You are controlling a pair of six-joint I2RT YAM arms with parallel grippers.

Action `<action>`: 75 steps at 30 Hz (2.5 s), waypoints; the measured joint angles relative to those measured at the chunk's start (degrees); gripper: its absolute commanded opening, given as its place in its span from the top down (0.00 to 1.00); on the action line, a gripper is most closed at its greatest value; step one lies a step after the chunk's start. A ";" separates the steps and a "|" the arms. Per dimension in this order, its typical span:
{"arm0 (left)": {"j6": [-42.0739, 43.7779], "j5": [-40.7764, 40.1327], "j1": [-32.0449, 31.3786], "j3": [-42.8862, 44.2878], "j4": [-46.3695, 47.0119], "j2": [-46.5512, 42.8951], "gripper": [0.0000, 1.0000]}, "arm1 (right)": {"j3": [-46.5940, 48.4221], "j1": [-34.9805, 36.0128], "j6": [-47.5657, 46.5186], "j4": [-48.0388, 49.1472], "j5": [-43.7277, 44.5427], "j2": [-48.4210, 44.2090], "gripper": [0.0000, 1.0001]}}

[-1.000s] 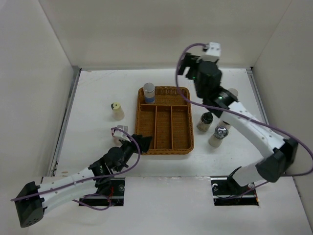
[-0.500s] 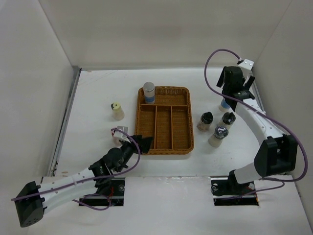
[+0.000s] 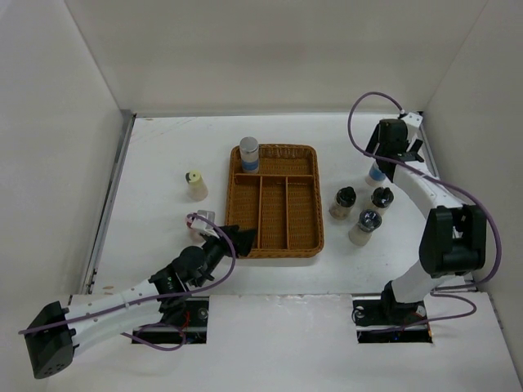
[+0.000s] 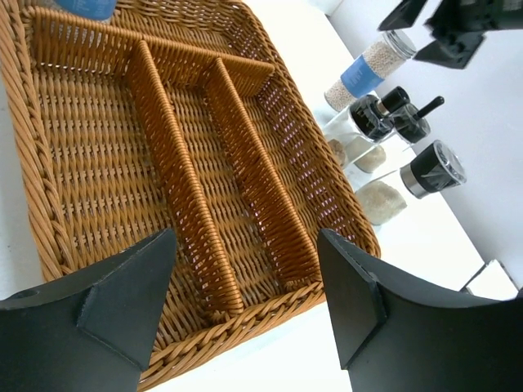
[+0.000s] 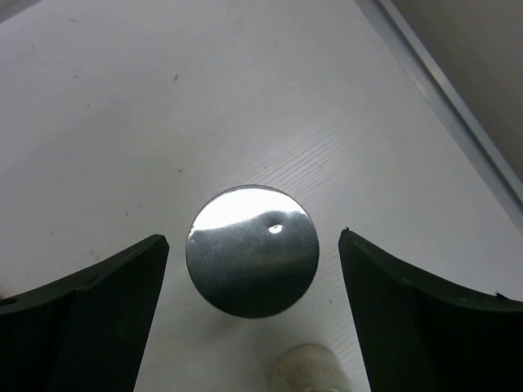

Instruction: Organize the condiment bottles

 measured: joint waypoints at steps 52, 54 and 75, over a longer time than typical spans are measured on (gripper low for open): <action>-1.18 4.22 3.69 -0.85 2.21 -1.09 0.32 | 17.05 31.36 -4.81 9.40 4.20 20.81 0.28; -1.20 4.22 3.76 -0.85 2.21 -1.09 0.32 | 16.55 31.17 -4.22 9.84 4.15 20.81 0.25; -1.31 4.52 4.17 -0.85 2.21 -1.09 0.31 | 13.84 30.51 -2.97 10.56 2.99 12.76 0.06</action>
